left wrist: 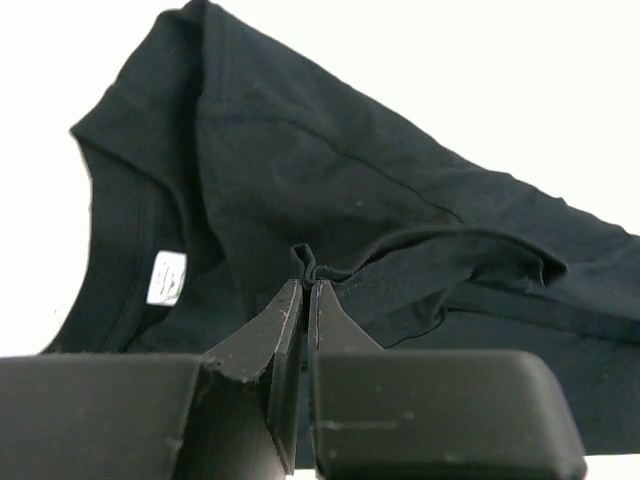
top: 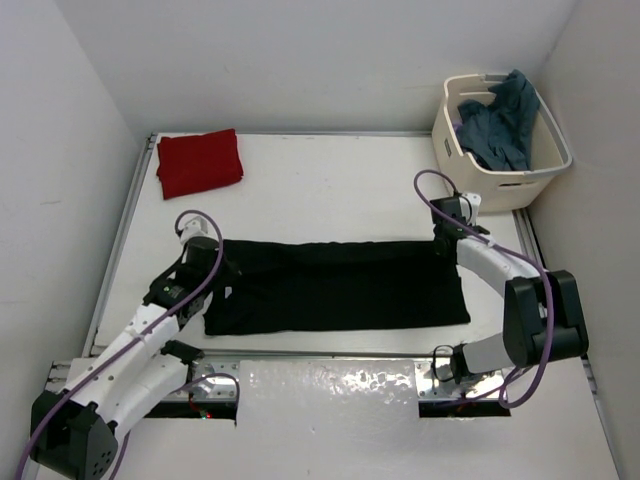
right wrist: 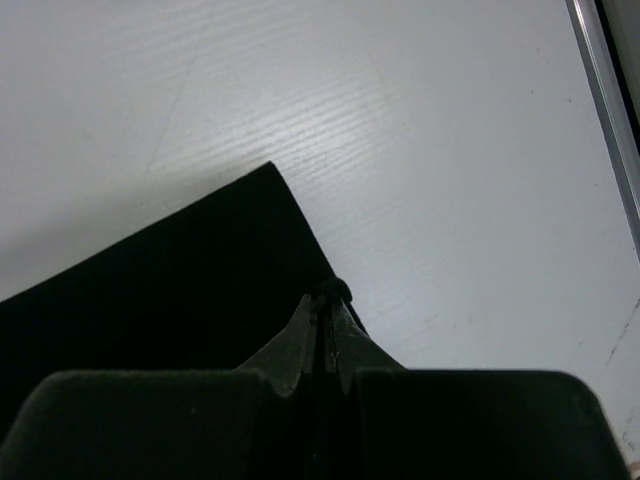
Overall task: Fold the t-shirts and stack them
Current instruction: Fold the other side of the tshirt into a rectangle
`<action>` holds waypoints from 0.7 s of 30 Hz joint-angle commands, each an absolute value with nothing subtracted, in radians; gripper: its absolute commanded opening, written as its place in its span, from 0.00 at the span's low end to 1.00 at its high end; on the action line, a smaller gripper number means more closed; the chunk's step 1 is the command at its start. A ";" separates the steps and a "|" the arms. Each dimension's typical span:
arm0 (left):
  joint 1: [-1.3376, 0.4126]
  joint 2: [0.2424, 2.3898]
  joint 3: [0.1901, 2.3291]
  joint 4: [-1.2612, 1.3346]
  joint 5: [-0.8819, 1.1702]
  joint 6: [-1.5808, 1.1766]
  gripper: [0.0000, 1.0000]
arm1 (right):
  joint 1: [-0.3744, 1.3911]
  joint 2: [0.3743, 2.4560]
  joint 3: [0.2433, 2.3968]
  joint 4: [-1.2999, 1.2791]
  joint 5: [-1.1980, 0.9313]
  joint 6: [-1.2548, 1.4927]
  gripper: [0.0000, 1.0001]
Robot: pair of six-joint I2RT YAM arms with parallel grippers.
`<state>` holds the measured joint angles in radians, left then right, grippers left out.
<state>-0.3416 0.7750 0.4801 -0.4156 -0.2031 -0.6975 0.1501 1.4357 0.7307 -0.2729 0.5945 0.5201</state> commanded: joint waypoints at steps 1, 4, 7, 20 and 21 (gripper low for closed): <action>-0.347 0.775 0.477 -0.460 -0.235 -0.733 0.00 | 0.149 1.394 0.710 -0.293 0.598 0.514 0.00; -0.347 0.795 0.460 -0.465 -0.204 -0.758 0.00 | 0.149 1.379 0.695 -0.311 0.615 0.515 0.00; -0.347 0.825 0.431 -0.518 -0.144 -0.801 0.00 | 0.149 1.387 0.684 -0.330 0.588 0.534 0.00; -0.357 0.845 0.544 -0.687 0.017 -0.838 0.81 | 0.146 1.260 0.660 -0.468 0.516 0.552 0.99; -0.357 0.836 0.560 -0.664 0.020 -0.835 0.95 | 0.146 1.232 0.667 -0.448 0.502 0.543 0.99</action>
<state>-0.3477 0.8749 0.4679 -0.6998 -0.0032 -0.8200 0.1501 1.3029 0.6334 -0.4561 0.5419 0.5514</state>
